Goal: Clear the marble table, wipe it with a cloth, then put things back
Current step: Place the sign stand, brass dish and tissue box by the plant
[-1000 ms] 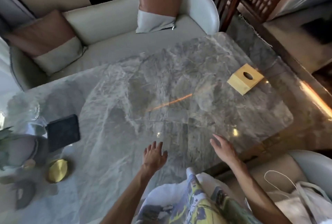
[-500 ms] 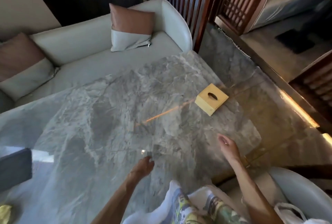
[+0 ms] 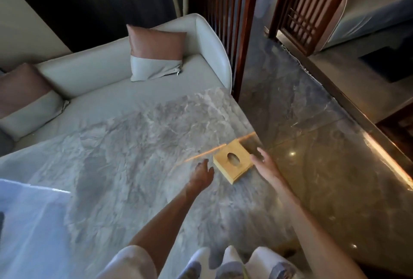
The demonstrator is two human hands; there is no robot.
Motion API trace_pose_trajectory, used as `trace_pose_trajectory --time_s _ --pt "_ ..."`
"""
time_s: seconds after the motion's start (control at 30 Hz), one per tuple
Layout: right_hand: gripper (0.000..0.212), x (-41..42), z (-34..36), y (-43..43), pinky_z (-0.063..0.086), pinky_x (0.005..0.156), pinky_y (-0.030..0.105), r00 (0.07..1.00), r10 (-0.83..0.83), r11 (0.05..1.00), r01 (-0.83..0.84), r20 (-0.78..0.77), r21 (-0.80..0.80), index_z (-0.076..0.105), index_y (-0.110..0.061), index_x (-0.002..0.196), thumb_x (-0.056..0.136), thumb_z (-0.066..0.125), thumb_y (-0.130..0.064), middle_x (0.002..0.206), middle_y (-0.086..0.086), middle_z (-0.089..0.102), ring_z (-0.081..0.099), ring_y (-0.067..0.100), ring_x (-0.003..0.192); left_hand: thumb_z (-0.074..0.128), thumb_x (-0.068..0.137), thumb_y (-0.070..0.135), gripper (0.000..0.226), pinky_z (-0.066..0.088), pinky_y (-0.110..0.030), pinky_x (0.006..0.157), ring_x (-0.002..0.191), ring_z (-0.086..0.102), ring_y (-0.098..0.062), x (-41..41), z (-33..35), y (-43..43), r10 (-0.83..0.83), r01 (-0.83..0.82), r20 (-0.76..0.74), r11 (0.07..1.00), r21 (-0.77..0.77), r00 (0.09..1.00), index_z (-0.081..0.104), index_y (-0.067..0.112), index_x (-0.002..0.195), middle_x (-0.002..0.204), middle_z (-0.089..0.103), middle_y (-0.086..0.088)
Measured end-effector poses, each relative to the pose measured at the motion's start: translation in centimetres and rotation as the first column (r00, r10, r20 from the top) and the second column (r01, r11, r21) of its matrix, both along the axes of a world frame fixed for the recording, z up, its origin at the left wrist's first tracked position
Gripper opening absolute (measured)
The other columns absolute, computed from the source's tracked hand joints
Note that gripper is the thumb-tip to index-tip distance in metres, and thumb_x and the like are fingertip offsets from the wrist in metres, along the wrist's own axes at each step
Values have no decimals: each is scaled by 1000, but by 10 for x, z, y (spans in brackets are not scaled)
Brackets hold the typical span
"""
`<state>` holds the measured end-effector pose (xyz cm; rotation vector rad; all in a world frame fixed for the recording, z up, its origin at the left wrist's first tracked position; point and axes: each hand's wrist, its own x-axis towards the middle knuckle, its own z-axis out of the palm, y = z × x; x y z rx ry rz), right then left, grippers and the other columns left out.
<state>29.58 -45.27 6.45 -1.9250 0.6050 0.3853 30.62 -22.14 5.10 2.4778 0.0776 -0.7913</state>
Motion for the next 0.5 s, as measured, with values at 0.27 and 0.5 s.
trace_pose_trajectory --time_s 0.27,0.5 --pt "60 24 -20 24 31 99 16 989 91 995 -86 -114 49 35 1 144 92 62 -9 143 16 45 40 29 137 42 98 32 50 33 -40 107 130 46 -36 53 -3 -51 -18 18 -75 1000 2 997 39 8 141 141 49 -20" --pt "70 20 -31 24 33 112 39 989 56 998 -60 -138 -21 27 -16 150 92 61 -36 153 9 36 37 26 140 54 92 34 58 48 -46 98 122 50 -37 52 -13 -74 125 -130 -146 991 -22 981 32 15 143 137 41 -18"
